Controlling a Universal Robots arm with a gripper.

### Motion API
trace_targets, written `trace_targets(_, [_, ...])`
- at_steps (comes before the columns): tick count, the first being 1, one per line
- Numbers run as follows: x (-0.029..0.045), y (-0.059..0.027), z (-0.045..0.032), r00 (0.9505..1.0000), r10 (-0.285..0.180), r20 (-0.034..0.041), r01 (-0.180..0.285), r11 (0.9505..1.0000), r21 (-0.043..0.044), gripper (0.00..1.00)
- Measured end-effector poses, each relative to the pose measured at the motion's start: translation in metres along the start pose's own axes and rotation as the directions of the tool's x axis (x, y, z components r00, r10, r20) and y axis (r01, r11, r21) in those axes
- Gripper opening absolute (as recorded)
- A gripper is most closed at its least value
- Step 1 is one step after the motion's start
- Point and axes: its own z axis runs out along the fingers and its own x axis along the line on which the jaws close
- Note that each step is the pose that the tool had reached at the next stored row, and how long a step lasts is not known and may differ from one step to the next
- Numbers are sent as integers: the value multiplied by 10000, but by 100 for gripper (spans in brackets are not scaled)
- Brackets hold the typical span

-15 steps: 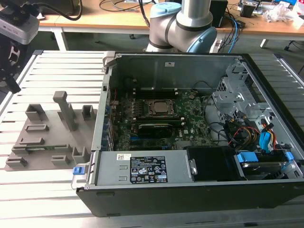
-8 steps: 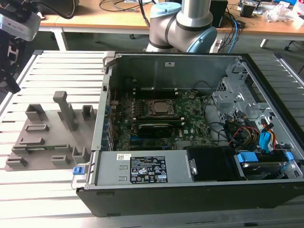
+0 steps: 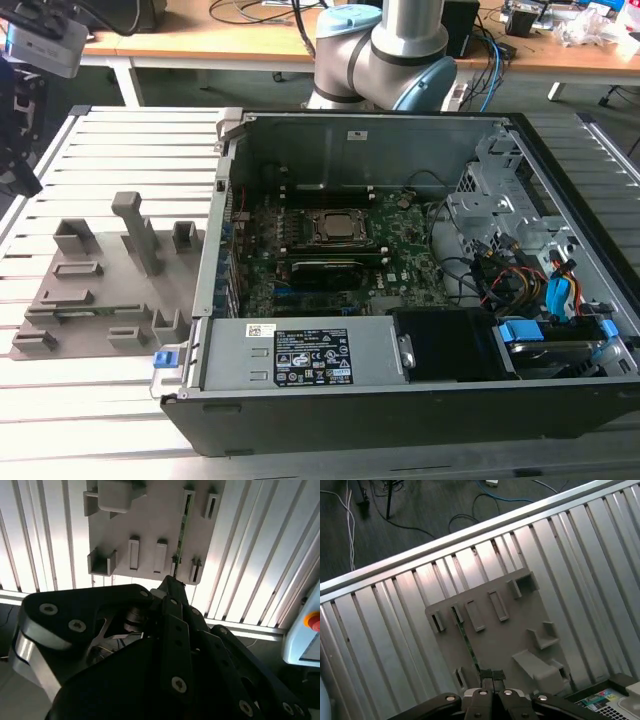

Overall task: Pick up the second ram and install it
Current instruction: 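Pick up the second ram and move it above second insertion slot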

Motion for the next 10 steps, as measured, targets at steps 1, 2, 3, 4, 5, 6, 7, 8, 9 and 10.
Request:
trace_targets(1, [0, 0, 0, 9998, -217, -10, 217, 9998, -5, 11])
trace_targets(2, [0, 0, 0, 9991, -419, -19, 419, 9991, -10, 11])
trace_targets(3, [0, 0, 0, 9980, -624, -28, 624, 9980, -15, 11])
trace_targets(4, [0, 0, 0, 9972, -742, -33, 742, 9972, -19, 11])
trace_targets(5, [0, 0, 0, 9965, -830, -37, 830, 9965, -21, 11])
trace_targets(6, [0, 0, 0, 9947, -1028, -45, 1028, 9947, -26, 11])
trace_targets(7, [0, 0, 0, 9938, -1111, -48, 1111, 9938, -28, 11])
trace_targets(8, [0, 0, 0, 9915, -1296, -57, 1296, 9916, -34, 11])
trace_targets(9, [0, 0, 0, 9890, -1480, -64, 1480, 9890, -39, 11])
trace_targets(10, [0, 0, 0, 9869, -1614, -70, 1613, 9869, -44, 11])
